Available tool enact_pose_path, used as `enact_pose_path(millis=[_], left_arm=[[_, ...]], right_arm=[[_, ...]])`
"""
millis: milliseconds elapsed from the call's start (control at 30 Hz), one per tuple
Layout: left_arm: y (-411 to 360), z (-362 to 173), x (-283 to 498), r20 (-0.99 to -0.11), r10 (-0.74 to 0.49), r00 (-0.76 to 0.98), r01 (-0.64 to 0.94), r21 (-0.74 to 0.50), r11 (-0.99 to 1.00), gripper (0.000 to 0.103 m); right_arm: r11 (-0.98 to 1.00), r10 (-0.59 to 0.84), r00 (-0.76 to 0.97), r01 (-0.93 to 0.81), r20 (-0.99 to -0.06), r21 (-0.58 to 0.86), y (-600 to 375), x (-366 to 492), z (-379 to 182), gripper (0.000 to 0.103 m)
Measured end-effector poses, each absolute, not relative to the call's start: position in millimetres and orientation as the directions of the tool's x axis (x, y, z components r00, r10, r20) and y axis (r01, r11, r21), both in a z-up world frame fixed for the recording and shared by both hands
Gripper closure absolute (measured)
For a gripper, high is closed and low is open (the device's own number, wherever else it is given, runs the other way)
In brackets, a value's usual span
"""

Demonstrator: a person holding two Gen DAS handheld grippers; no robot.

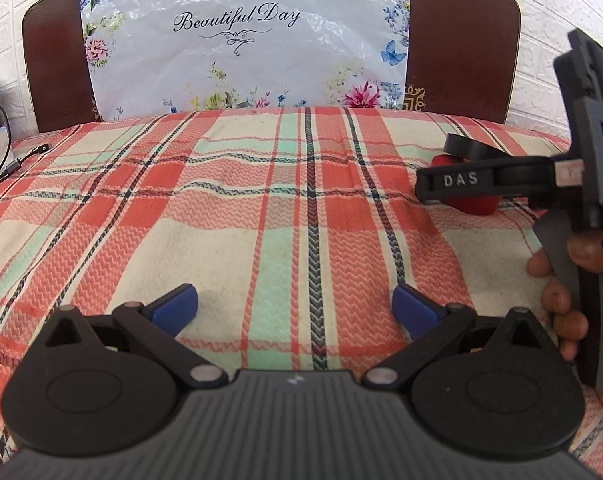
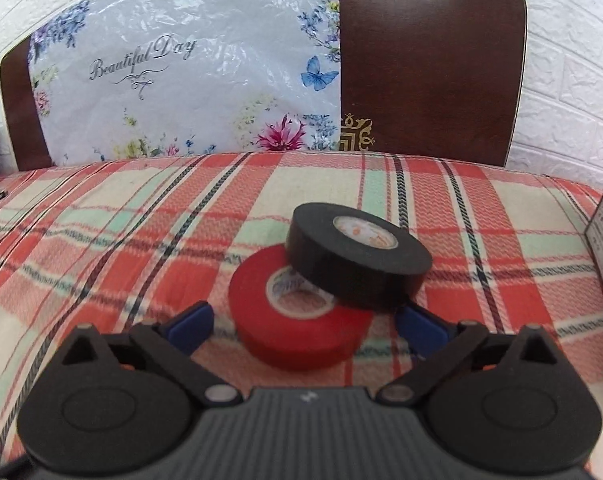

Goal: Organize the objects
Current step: 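Grasp the red tape roll with the right gripper and lift it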

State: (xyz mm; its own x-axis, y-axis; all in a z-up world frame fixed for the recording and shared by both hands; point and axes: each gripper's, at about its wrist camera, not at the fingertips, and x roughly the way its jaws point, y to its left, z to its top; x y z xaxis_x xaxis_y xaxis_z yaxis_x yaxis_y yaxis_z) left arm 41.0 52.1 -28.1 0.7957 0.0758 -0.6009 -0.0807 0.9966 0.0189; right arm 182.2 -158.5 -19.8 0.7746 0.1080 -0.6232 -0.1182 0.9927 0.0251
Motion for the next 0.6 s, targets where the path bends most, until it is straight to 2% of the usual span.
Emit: enact_pose_path(millis=[33, 100, 300, 600], left_arm=[[52.6, -28.2, 40.8, -0.601, 0.076, 0.796, -0.081, 0.019, 0.997, 0.0], [52.3, -28.2, 41.0, -0.601, 0.076, 0.796, -0.081, 0.019, 0.997, 0.0], [51.5, -27.9, 41.3, -0.601, 0.078, 0.795, -0.082, 0.02, 0.996, 0.0], [50.4, -27.8, 40.6, -0.6, 0.079, 0.796, -0.084, 0.02, 0.996, 0.0]], right_arm=[[0.991, 0.114, 0.776, -0.129, -0.62, 0.021, -157.4, 183.6, -19.2, 0.006], [0.988, 0.122, 0.782, -0.153, -0.612, 0.002, -154.0, 180.4, -17.5, 0.027], [0.982, 0.147, 0.774, -0.19, -0.617, -0.005, -157.3, 151.5, -15.0, 0.027], [0.959, 0.205, 0.745, -0.282, -0.634, -0.022, -175.8, 59.4, -10.9, 0.026]])
